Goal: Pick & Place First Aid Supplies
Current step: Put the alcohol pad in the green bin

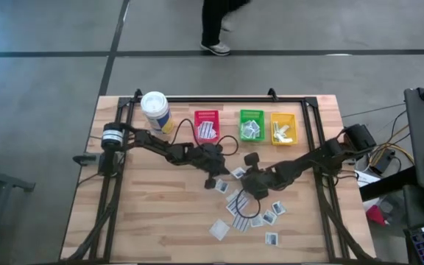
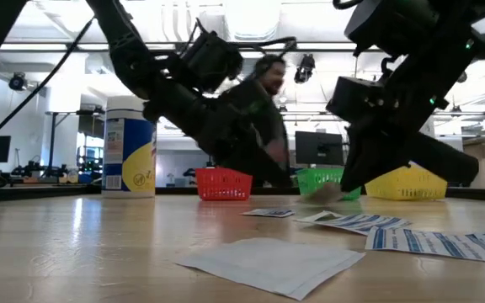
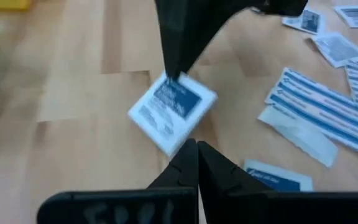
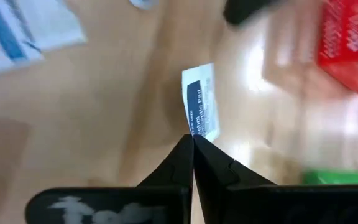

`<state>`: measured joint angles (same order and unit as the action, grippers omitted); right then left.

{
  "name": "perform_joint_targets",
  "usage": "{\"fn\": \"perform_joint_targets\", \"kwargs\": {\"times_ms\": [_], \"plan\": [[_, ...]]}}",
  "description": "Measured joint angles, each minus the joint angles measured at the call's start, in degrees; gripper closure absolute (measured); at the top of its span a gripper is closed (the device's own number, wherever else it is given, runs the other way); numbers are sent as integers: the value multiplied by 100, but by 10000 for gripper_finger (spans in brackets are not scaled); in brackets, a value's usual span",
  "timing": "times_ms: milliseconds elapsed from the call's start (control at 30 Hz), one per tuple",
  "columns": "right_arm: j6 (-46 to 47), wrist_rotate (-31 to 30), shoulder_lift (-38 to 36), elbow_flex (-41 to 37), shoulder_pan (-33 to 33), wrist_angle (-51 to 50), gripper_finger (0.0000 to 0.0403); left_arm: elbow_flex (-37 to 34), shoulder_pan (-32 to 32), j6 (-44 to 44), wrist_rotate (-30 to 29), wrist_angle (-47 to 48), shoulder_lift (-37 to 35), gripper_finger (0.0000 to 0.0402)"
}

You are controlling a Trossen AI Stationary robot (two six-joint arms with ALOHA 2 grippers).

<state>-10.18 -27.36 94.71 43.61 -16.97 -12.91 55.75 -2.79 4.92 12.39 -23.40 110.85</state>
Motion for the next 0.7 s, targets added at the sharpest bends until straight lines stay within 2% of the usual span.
{"fn": "perform_joint_targets", "kwargs": {"times_ms": [233,500,700], "plan": [[420,-444,-594,-2,11,-803,395,-569,-2,88,-302,-14,-681,401],[715,-674,-1383,-60,17,-971,395,-1283,-6,108,-351,-77,-1750,401],[731,-1492,-1944,-79,63,-881,395,-1834,-18,110,-616,-149,-2499,401]]}}
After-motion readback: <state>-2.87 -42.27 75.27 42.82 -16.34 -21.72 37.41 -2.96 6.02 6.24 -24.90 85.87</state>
